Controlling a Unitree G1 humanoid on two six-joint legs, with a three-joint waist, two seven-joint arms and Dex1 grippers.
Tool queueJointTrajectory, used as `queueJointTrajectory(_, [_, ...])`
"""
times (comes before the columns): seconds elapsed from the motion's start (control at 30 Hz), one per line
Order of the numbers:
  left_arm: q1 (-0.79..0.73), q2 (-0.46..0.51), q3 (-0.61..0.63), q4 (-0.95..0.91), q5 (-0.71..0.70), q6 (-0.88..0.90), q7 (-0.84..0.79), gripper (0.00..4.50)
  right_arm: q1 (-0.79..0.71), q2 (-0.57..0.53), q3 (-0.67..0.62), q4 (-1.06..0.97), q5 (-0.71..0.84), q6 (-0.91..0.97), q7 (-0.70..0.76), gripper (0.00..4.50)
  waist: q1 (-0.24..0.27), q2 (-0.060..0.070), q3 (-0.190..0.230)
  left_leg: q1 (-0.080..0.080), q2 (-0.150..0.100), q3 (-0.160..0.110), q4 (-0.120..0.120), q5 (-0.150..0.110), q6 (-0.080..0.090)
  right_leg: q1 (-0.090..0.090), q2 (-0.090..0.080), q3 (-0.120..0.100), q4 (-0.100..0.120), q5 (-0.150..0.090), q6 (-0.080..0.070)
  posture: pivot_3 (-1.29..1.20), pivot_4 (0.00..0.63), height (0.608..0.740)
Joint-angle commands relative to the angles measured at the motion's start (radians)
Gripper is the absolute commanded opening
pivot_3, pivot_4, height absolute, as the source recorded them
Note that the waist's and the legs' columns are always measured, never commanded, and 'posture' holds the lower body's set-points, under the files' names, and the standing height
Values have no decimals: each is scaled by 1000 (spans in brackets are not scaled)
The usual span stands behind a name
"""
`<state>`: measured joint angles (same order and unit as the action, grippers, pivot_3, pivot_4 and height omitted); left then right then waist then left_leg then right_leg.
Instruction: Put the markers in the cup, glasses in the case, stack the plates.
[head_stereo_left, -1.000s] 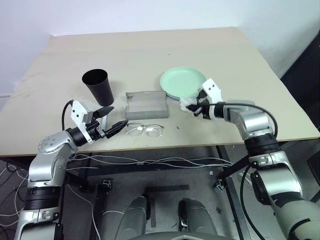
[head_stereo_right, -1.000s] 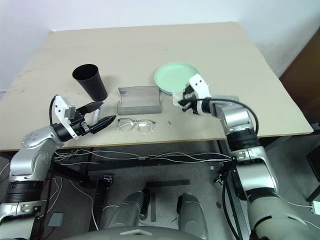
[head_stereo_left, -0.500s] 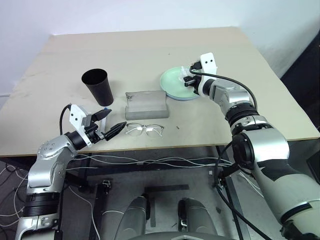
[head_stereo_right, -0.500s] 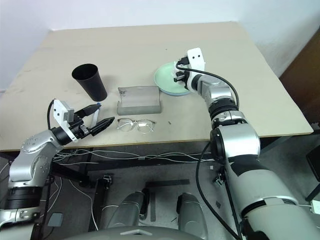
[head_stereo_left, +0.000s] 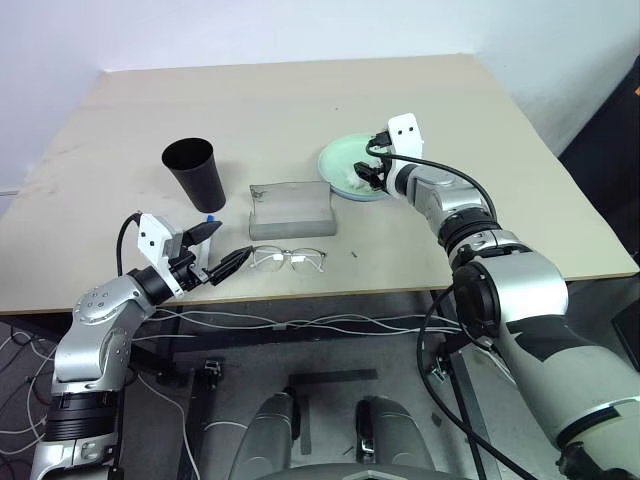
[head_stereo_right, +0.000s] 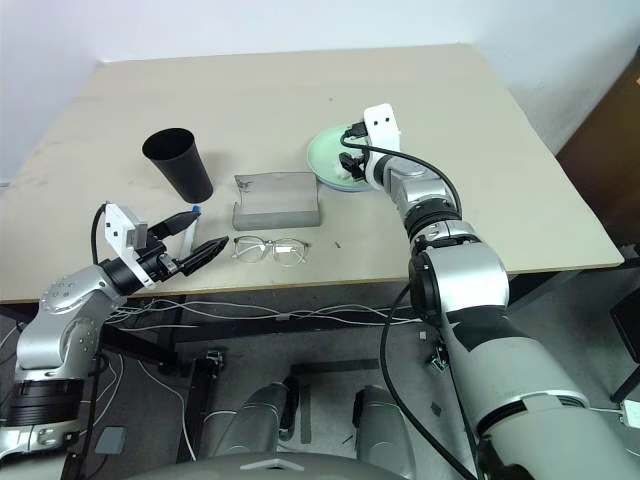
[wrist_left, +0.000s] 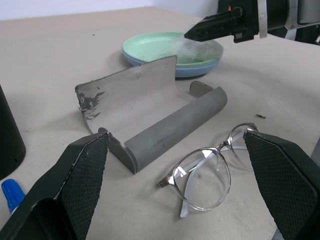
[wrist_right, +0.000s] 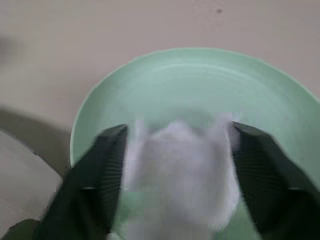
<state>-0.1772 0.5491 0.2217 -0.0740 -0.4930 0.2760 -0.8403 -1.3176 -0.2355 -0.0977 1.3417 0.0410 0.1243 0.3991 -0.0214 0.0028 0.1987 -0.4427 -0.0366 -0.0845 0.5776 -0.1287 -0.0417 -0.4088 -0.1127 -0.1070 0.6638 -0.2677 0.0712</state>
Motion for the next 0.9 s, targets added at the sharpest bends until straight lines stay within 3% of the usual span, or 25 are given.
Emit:
queueJointTrajectory(0.03, [-17,9,23,-23,-21,-9,-1,4500,-68,-11,-16,-30,-3,-34,27,4462,0,0,0,0,0,0,0,0,0,0,0,0,0,0,0,0,150,740])
queueJointTrajectory(0.2, [-28,9,21,-15,-20,-7,-5,4500,-89,-16,-20,-56,11,-13,124,4462,0,0,0,0,0,0,0,0,0,0,0,0,0,0,0,0,150,740])
queueJointTrajectory(0.3, [-30,16,29,-10,-22,-4,-9,4500,-84,-14,-6,-122,50,95,360,4462,0,0,0,0,0,0,0,0,0,0,0,0,0,0,0,0,150,740])
queueJointTrajectory(0.43, [-20,38,50,-1,-16,-6,-8,4500,8,-14,47,-372,117,325,630,4462,-2,0,0,0,1,0,0,0,0,-1,1,1,0,0,0,0,150,740])
queueJointTrajectory(0.67, [-12,112,87,65,-8,-14,-46,4500,160,-2,182,-775,198,736,718,4462,1,0,0,0,1,-1,0,0,0,-2,1,1,0,0,0,0,150,740])
queueJointTrajectory(0.9, [6,202,92,161,-14,-59,-215,4500,171,22,328,-826,197,846,756,4462,0,0,0,-1,1,0,-1,-1,-1,-4,1,2,0,0,0,0,150,740])
